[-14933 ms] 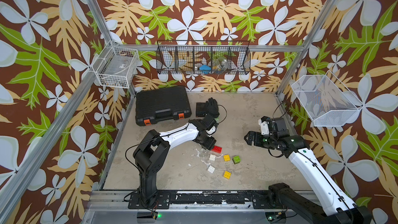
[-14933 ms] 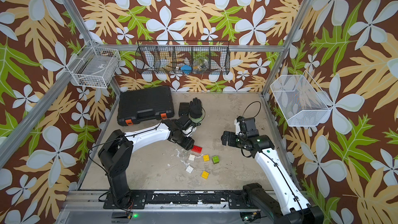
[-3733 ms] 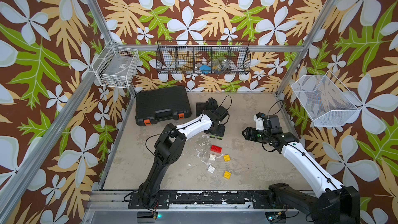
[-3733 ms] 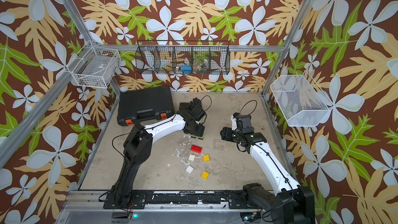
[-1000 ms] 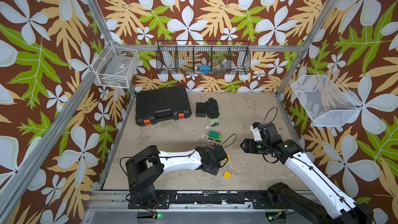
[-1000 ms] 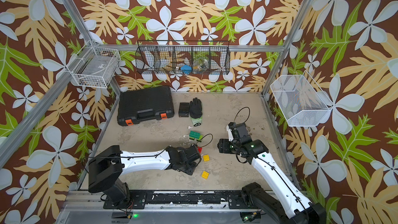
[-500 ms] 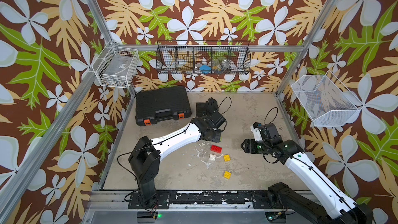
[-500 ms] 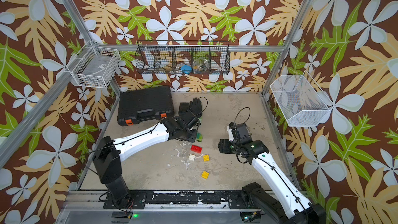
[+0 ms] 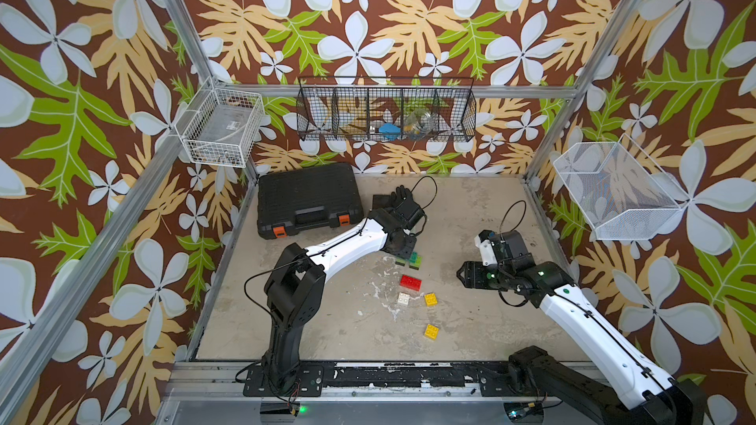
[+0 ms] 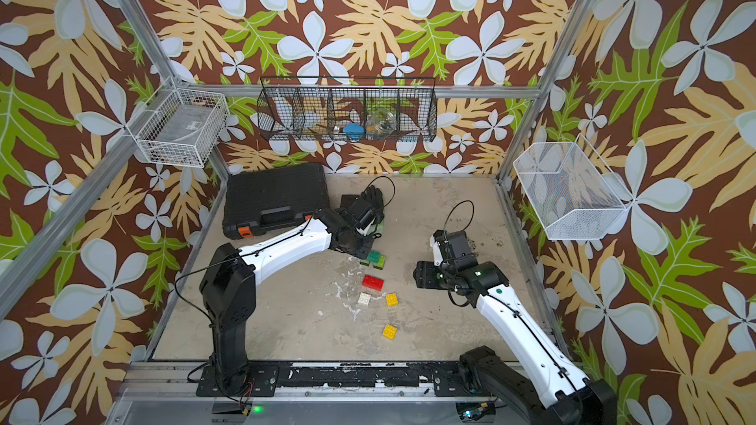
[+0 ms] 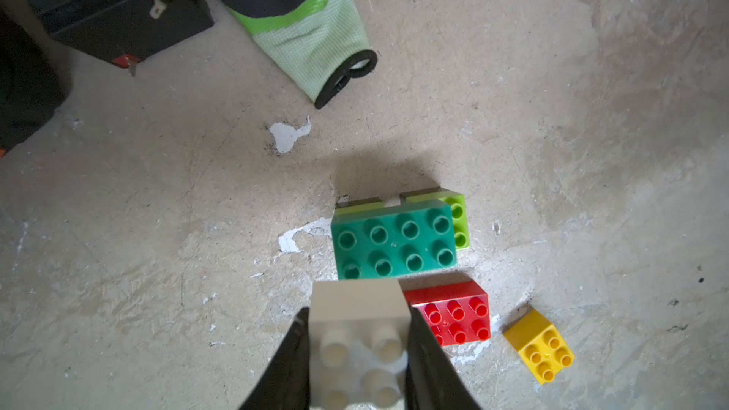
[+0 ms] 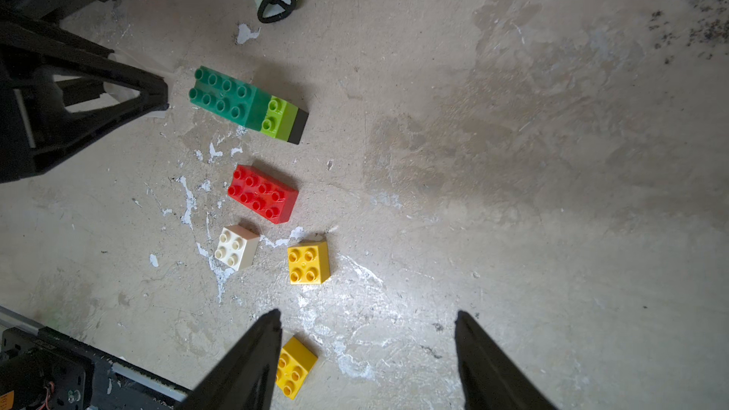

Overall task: Assemble a giraffe with lego
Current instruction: Assemble the lego brick with the lego brick.

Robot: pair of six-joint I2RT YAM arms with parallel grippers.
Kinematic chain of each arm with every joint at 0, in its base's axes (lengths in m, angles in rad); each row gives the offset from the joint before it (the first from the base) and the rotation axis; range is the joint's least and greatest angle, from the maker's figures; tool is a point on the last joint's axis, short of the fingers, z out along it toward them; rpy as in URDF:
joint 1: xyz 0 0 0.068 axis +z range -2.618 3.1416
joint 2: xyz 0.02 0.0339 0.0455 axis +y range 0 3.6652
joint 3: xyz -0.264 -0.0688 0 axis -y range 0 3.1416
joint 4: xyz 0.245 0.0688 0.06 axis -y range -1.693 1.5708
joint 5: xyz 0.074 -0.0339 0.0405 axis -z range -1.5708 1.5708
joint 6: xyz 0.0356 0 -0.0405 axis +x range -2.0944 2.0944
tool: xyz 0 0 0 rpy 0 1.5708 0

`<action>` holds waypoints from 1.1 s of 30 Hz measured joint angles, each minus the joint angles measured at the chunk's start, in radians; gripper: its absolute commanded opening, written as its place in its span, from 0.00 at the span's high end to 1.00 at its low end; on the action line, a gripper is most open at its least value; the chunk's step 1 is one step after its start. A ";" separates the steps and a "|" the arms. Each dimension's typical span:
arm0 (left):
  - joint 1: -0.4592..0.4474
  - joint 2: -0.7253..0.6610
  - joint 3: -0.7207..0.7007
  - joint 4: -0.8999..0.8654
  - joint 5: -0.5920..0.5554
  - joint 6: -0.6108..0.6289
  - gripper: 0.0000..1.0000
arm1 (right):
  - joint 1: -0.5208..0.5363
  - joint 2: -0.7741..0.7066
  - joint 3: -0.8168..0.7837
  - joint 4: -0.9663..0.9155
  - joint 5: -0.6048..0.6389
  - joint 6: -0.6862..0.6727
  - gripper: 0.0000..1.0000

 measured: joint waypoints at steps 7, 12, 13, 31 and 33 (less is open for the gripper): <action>0.005 0.046 0.029 0.008 0.024 0.026 0.82 | 0.000 0.007 0.006 -0.001 0.005 0.000 0.28; 0.009 0.068 0.049 0.010 0.024 0.031 0.82 | -0.002 0.016 0.007 -0.002 0.005 0.000 0.28; 0.011 0.072 0.051 0.011 0.024 0.033 0.82 | -0.002 0.017 0.008 -0.002 0.005 0.000 0.28; 0.024 0.117 0.077 0.020 0.032 0.043 0.82 | -0.031 0.021 0.011 0.000 0.006 -0.007 0.28; 0.024 0.115 0.072 0.024 0.032 0.031 0.82 | -0.033 0.021 0.011 0.000 0.007 -0.008 0.28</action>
